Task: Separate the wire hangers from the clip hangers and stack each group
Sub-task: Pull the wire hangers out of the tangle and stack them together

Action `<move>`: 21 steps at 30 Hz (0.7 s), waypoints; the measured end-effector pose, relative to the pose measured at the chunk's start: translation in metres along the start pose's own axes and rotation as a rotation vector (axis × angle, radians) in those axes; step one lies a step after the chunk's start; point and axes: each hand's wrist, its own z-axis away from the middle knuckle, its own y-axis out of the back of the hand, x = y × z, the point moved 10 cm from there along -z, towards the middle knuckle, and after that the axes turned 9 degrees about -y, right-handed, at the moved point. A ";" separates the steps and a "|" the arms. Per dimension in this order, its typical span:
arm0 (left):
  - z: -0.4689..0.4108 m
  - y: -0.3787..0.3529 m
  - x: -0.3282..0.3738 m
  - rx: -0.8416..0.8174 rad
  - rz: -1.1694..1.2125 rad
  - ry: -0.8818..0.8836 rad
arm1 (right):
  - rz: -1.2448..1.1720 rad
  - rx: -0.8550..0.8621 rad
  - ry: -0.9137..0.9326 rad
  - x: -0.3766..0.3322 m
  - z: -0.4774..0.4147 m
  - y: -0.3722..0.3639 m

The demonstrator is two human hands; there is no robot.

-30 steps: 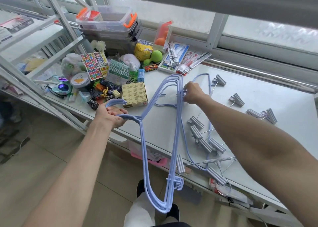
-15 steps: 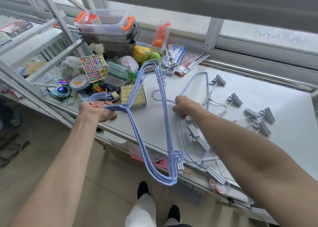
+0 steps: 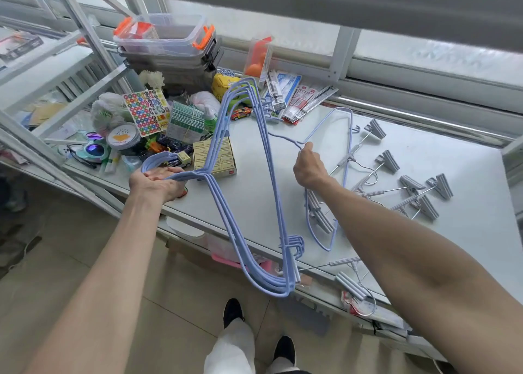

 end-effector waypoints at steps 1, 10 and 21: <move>-0.005 0.002 0.002 0.000 -0.009 -0.006 | -0.020 0.005 -0.008 0.001 0.000 0.002; -0.031 0.013 0.010 0.001 -0.050 -0.049 | -0.264 0.090 -0.094 0.009 0.001 0.027; -0.021 0.004 -0.041 0.033 -0.071 -0.003 | -0.114 0.157 0.021 0.001 0.015 0.041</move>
